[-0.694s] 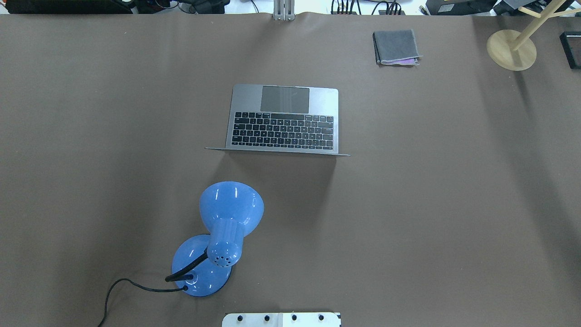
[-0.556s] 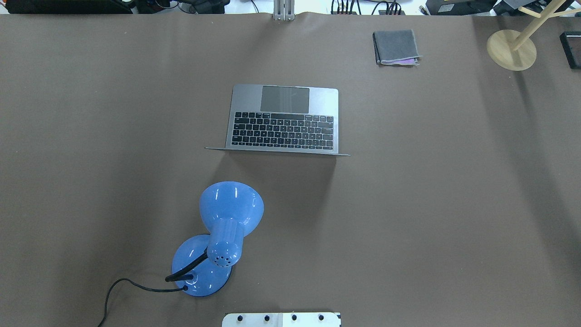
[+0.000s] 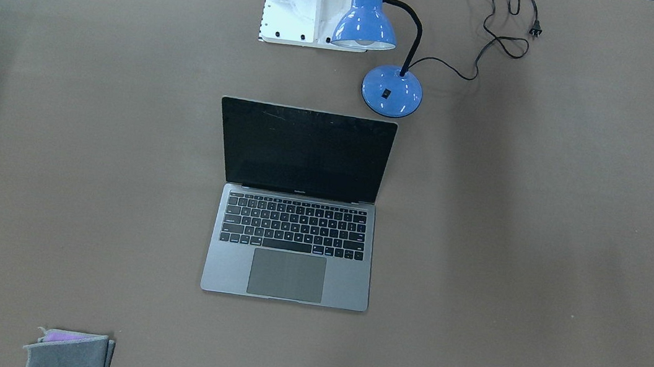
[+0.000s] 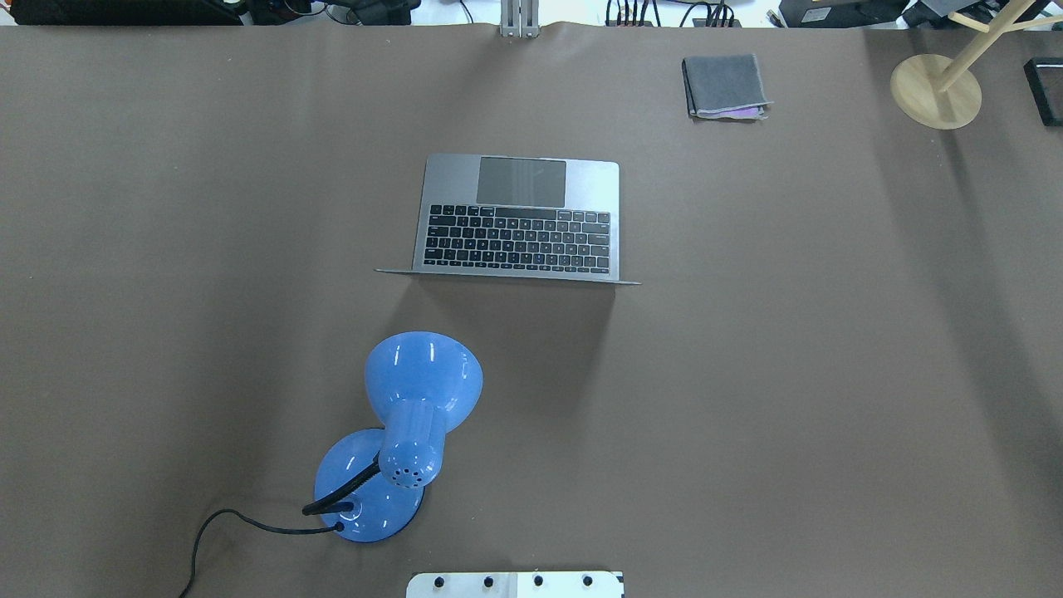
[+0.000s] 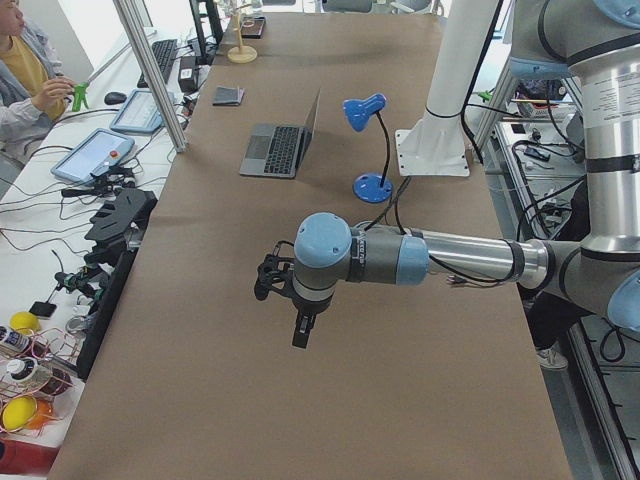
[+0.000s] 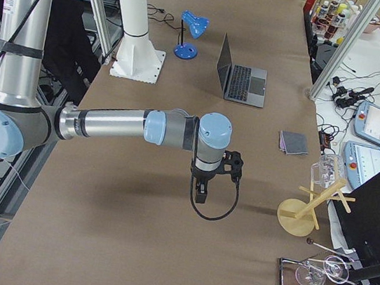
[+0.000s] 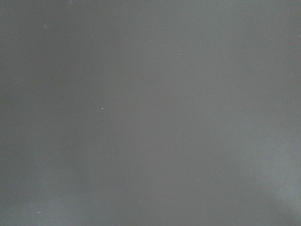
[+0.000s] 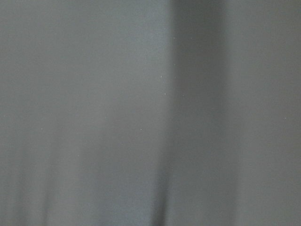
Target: Close laptop
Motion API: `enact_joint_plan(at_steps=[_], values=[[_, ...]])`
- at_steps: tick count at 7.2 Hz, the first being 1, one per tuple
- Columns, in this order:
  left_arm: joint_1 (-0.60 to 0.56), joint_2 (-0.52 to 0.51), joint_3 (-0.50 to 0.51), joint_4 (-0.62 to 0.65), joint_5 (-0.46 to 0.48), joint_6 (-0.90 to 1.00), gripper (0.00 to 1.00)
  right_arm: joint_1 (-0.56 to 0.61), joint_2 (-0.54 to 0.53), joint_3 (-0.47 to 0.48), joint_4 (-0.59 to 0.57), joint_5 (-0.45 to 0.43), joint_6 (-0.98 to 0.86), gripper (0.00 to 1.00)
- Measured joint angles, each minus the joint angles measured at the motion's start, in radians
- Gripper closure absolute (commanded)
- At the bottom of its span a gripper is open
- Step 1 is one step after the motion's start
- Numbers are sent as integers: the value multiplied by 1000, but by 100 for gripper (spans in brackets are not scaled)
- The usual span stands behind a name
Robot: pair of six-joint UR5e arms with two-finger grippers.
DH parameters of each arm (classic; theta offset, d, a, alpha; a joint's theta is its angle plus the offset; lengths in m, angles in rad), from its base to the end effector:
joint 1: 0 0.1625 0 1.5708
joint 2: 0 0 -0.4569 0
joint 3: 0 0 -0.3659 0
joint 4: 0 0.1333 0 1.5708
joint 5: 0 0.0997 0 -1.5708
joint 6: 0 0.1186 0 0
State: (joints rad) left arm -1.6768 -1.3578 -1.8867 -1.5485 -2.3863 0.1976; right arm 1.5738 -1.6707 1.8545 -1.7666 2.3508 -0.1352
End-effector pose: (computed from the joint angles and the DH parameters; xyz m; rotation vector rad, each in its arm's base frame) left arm -0.0862 -0.3662 0.6445 0.1986 0.7946 0.1193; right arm 0.0511 -0.4127 0.6358 0.0425 -0.7794 -0.1207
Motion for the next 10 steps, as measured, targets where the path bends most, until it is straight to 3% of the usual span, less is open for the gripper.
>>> enact_joint_plan(at_steps=[3, 7, 10], values=[[2, 18, 1, -2, -5, 0, 2, 0, -2, -2, 2, 24, 2, 0], [4, 17, -3, -48, -32, -18, 2, -3, -18, 8, 9, 146, 3, 0], [34, 12, -24, -88, -125, -142, 2, -76, -34, 122, 61, 163, 106, 0]])
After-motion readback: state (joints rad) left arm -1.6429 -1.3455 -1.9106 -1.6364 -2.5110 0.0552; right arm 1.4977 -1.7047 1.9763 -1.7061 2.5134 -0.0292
